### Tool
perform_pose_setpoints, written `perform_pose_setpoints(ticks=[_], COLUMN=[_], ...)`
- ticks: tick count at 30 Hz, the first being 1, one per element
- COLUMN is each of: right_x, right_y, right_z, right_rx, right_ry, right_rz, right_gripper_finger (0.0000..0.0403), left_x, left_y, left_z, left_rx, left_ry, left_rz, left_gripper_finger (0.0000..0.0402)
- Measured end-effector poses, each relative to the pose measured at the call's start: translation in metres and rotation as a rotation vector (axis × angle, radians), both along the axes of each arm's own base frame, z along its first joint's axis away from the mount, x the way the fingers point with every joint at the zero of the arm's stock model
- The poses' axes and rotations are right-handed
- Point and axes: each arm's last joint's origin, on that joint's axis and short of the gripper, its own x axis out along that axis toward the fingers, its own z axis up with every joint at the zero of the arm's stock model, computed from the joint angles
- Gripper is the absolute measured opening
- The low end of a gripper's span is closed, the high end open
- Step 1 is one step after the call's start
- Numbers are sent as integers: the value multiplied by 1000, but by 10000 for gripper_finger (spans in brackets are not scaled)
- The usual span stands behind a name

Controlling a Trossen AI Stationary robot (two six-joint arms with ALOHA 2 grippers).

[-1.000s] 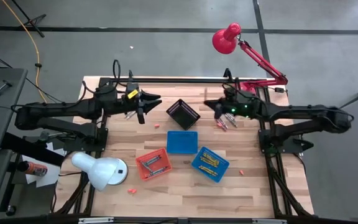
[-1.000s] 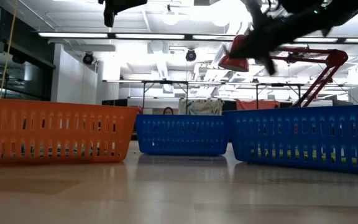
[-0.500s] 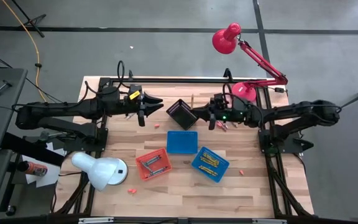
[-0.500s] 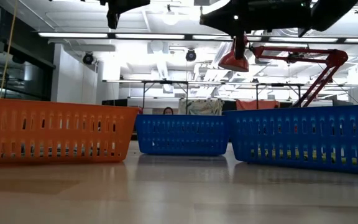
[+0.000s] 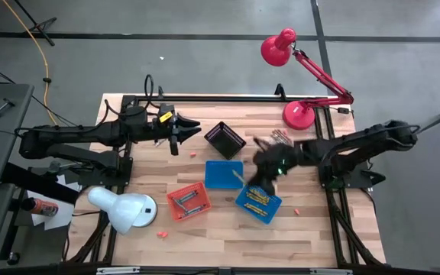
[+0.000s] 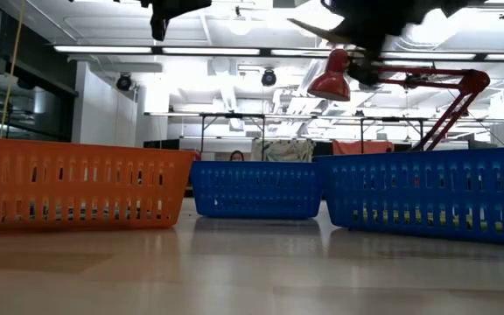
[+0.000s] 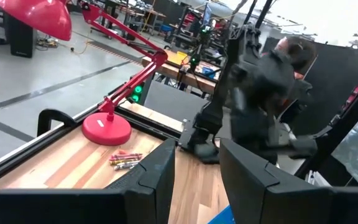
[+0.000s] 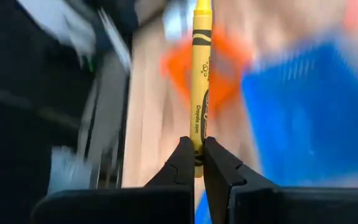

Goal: Sort crayons
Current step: Put the yellow crayon into the right blue bin

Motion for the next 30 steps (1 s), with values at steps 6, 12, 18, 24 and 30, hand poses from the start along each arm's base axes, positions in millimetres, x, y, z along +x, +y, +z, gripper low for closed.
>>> perform_pose_setpoints(ticks=[6,12,18,24,30], right_x=[-35,-49,-49,-47,-38], right_y=[51,59,61,58,54], right_z=[-41,-60,-60,-59,-39], right_rx=[102,78,96,117,122], right_ry=[326,402,405,405,341], right_rz=[-3,-165,-107,-137,-12], right_gripper_finger=[0,0,0,55,149], left_x=[1,2,2,1,1], left_y=[0,0,0,0,0], left_z=[-1,-2,-2,-4,-4], left_rx=[0,0,-1,-3,-4], left_ry=[7,9,18,30,36], left_rz=[1,1,1,1,1], left_gripper_finger=[113,113,113,113,113])
